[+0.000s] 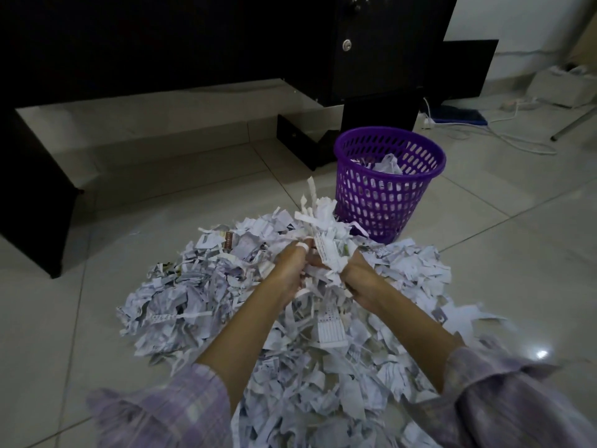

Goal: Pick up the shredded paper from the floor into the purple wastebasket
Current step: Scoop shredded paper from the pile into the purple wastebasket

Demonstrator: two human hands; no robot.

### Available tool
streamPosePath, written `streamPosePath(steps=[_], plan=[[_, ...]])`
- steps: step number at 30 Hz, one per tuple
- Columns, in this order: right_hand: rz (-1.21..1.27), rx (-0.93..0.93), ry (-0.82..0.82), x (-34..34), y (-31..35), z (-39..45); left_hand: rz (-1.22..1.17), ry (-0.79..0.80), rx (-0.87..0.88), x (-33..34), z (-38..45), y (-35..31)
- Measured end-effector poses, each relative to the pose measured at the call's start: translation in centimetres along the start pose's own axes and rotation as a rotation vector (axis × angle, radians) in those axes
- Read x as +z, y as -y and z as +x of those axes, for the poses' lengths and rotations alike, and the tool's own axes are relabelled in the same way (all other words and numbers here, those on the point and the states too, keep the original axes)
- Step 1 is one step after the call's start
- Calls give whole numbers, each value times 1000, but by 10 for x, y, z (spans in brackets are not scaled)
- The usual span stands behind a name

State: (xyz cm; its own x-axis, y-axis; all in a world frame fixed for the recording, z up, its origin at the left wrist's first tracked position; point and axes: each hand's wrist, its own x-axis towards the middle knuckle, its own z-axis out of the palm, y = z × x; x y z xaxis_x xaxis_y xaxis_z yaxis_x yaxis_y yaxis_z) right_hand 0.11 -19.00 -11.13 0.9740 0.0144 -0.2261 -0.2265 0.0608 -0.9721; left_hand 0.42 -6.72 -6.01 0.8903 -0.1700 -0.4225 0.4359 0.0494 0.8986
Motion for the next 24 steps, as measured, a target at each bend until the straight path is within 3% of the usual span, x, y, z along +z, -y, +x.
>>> streamPosePath(steps=[3, 6, 11, 19, 24], plan=[[-115, -27, -162, 1, -2, 3, 261, -59, 102, -1, 0, 5], [-73, -16, -218, -6, 4, 2, 312, -61, 151, -7, 2, 7], [-19, 32, -294, -39, 20, 14, 311, 75, 156, -25, 0, 6], [9, 35, -287, -82, 74, 34, 355, 24, 210, -25, 7, -31], [17, -68, -282, -91, 138, 30, 389, 0, 278, 0, 17, -76]])
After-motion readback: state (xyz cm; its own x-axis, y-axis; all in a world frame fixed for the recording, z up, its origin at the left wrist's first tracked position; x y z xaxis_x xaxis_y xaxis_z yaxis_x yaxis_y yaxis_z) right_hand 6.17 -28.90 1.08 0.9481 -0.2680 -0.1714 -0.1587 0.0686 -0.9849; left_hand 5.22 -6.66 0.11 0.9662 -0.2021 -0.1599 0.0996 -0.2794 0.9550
